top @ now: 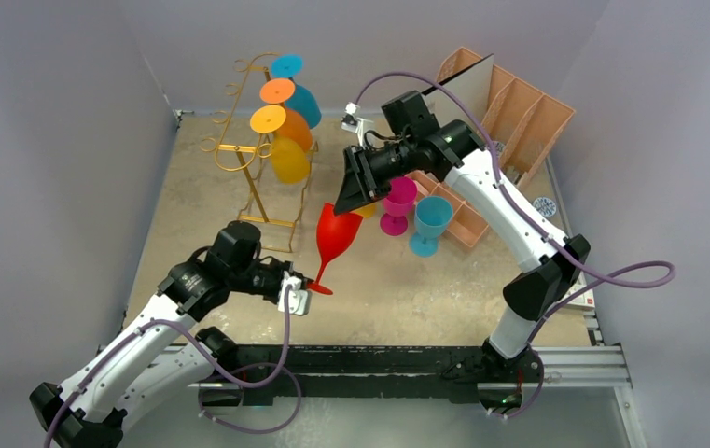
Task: Take the wine glass off the wine glass rack
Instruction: Place the wine glass at the center of the board.
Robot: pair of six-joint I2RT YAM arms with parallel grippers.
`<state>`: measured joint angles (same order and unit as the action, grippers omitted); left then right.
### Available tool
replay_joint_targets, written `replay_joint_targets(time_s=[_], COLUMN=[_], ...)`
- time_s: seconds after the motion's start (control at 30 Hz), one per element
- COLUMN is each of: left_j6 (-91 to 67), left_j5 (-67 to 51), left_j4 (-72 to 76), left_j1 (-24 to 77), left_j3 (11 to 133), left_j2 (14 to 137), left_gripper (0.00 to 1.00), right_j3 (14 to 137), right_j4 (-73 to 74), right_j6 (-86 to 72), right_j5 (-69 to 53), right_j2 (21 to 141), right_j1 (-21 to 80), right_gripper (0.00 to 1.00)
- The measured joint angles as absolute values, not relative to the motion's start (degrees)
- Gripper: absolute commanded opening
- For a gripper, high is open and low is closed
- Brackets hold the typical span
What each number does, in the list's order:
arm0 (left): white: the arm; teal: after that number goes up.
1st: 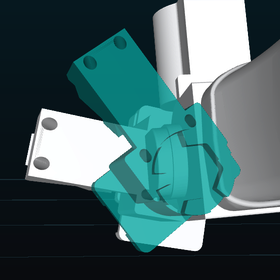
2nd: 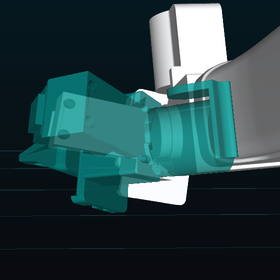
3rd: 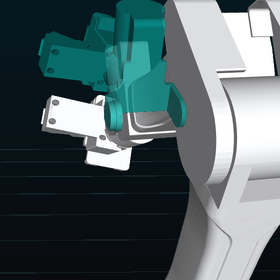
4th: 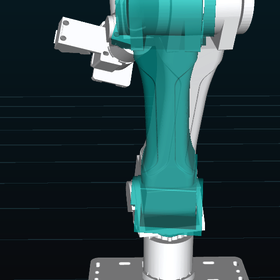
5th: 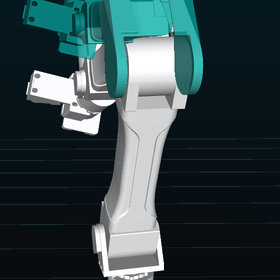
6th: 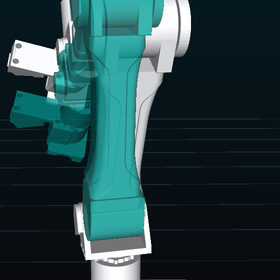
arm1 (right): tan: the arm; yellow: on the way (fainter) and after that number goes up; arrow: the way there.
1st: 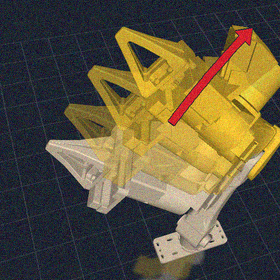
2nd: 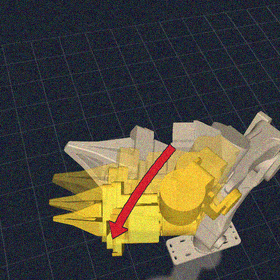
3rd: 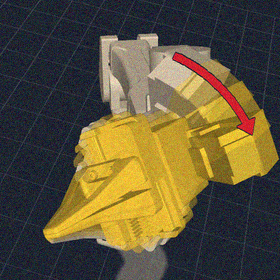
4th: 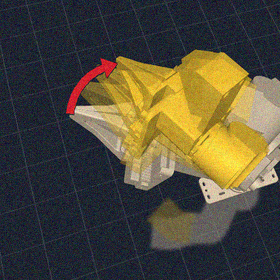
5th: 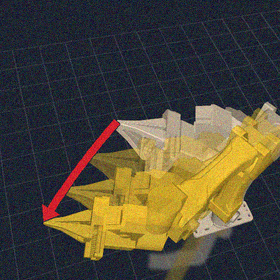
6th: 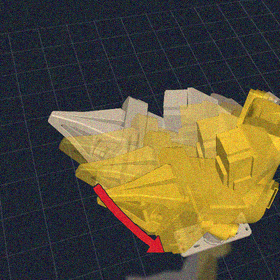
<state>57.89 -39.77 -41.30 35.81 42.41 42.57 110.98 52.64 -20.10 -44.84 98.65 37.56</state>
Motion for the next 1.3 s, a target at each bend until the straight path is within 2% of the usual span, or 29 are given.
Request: replay_joint_targets(time_s=[0.1,0.27,0.47,0.57,0.7,0.9,1.0,1.23,1.3], left_j6=[58.0,58.1,58.0,58.0,57.9,57.9,57.9,58.1,58.1], left_j5=[-39.8,-39.7,-39.6,-39.6,-39.5,-38.4,-38.1,-37.9,-37.9], left_j4=[-42.0,-43.0,-43.4,-43.8,-43.7,-42.9,-42.9,-42.9,-43.0], left_j1=[35.8,36.1,36.1,36.1,36.1,36.1,36.1,36.1,36.1], left_j3=[42.5,42.7,42.8,43.1,43.8,44.7,44.8,44.8,44.8], left_j2=[42.8,42.8,42.7,42.8,43.4,43.4,43.2,43.2,43.2], left_gripper=[0.0,0.0,0.0,0.0,0.0,0.0,0.0,0.0,0.0], right_j3=[110.1,108.6,108.3,108.3,109.6,110.9,110.9,110.9,110.9], right_j4=[52.0,50.2,49.8,49.8,51.0,51.2,51.2,51.2,51.2], right_j6=[-19.8,-19.9,-20.1,-20.0,-19.9,-20.4,-20.8,-20.9,-20.9], right_j5=[-45.9,-47.4,-47.1,-45.9,-42.4,-40.1,-40.5,-46.1,-47.2], right_j2=[98.7,98.7,98.7,98.7,98.8,98.8,99.5,102.7,103.0], right_j1=[37.6,37.6,37.7,37.8,38.1,38.2,38.2,38.1,38.1], right_gripper=[0.31,0.39,0.42,0.51,0.55,0.56,0.54,0.37,0.36])
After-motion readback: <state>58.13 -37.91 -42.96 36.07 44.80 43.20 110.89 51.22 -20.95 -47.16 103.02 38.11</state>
